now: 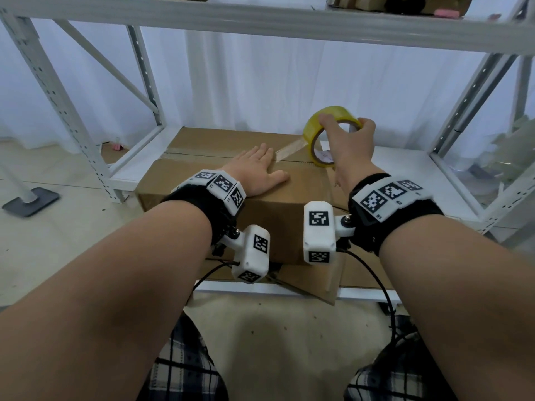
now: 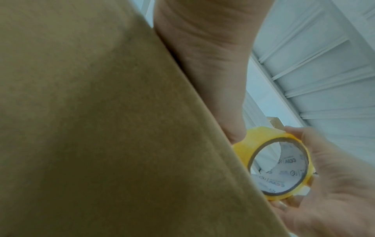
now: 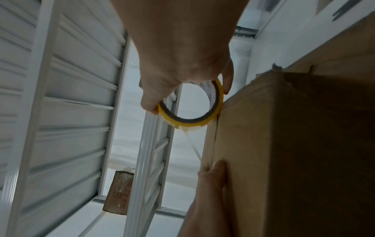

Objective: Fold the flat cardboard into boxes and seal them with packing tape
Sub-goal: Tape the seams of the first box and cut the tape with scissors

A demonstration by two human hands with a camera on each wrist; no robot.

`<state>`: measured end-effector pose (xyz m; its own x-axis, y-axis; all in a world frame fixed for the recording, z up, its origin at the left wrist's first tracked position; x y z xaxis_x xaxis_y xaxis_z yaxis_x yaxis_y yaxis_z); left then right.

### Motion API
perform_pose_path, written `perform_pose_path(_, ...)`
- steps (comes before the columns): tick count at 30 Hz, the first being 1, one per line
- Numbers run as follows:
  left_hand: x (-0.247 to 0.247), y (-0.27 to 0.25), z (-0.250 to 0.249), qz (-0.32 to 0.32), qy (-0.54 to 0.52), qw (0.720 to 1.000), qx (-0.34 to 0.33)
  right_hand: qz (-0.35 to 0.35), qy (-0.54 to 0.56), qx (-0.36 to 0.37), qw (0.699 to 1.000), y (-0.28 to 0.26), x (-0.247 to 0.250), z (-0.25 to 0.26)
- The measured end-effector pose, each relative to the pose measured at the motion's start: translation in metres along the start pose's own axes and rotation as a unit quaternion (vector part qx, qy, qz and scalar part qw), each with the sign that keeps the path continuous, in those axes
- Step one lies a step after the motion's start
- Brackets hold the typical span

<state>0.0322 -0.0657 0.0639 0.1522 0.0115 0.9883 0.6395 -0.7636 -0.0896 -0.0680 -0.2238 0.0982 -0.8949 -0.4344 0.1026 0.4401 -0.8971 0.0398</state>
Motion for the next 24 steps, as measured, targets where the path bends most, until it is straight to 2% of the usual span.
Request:
perform_pose_path(5, -0.002, 0.004, 0.002, 0.0, 0.01, 1.0, 0.016, 0.003, -0.011, -0.001, 1.0, -0.006, -0.004, -0.004)
perform_pose_path(10, 0.005, 0.002, 0.006, -0.028, -0.025, 0.999, -0.004, 0.031, -0.01, -0.045, 0.998, -0.01, -0.01, -0.008)
perform_pose_path(12, 0.004, 0.001, 0.017, -0.02, -0.023, 0.999, 0.036, 0.048, -0.014, -0.064, 0.997, -0.012, -0.014, -0.01)
perform_pose_path(15, 0.002, -0.009, 0.033, -0.006, -0.02, 0.989, 0.143, 0.061, -0.009, -0.072, 0.995, -0.01, -0.015, -0.011)
perform_pose_path(17, 0.002, -0.01, 0.032, -0.013, -0.011, 0.986, 0.165, 0.063, -0.003, -0.07, 0.996, -0.007, -0.013, -0.012)
perform_pose_path(19, 0.002, -0.007, 0.023, -0.013, -0.009, 0.991, 0.135, 0.069, 0.002, -0.07, 0.995, -0.004, -0.011, -0.014)
perform_pose_path(24, -0.003, 0.001, -0.021, 0.012, -0.006, 1.0, 0.0, 0.095, -0.026, -0.077, 0.992, -0.005, -0.014, -0.015)
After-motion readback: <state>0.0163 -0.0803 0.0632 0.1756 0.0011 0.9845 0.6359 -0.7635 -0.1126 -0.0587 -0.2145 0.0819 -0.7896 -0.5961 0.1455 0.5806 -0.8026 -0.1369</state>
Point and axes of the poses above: each hand's wrist, its own y-axis towards the middle knuckle, its own x-axis out of the back of the hand, z = x × y, the point moved 9 cm from there along y, towards the middle knuckle, and after that the axes turned 3 degrees about -z, right-handed, at the moved point
